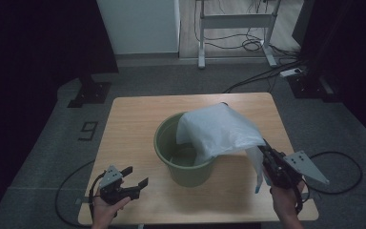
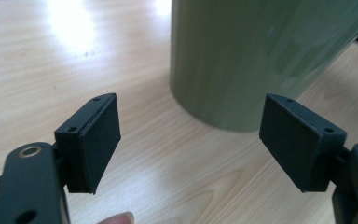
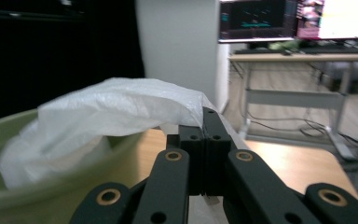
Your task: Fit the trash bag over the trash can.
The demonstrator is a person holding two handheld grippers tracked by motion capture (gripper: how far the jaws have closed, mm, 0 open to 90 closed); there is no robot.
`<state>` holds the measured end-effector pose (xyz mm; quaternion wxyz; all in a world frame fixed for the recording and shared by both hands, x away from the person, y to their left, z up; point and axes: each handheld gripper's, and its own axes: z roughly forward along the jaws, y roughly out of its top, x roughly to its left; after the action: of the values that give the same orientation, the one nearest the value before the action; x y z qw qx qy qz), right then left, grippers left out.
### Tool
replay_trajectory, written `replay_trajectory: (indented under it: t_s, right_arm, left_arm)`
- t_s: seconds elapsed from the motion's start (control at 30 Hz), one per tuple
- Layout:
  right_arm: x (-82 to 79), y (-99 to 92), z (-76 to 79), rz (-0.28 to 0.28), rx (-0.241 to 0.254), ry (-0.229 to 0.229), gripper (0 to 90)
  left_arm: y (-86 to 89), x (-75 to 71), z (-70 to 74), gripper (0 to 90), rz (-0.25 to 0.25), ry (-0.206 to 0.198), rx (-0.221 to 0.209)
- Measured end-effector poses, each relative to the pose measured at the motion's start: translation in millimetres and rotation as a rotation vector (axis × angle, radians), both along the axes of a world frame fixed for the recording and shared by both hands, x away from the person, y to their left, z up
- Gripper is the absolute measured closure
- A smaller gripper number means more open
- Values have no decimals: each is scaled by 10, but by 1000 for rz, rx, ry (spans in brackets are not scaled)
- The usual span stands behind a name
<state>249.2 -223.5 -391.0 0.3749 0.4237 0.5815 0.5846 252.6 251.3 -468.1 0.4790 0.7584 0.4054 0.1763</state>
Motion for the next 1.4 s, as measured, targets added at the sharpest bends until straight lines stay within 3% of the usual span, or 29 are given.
replay_trajectory:
  t_s: [0.33, 0.43, 0.93, 1.4]
  right_arm:
    - [20, 576, 107, 180, -61, -10, 881]
    - [20, 695, 135, 212, -77, -15, 880]
    - [98, 821, 155, 240, -80, 18, 879]
    - [91, 998, 132, 280, -95, 27, 879]
  left_arm:
    - [-149, -124, 312, 208, -28, -66, -18]
    - [-200, -129, 391, 210, -42, -83, -46]
    - [-450, -76, 639, 222, -60, -111, -80]
    - [-721, -21, 811, 228, -105, -139, -49]
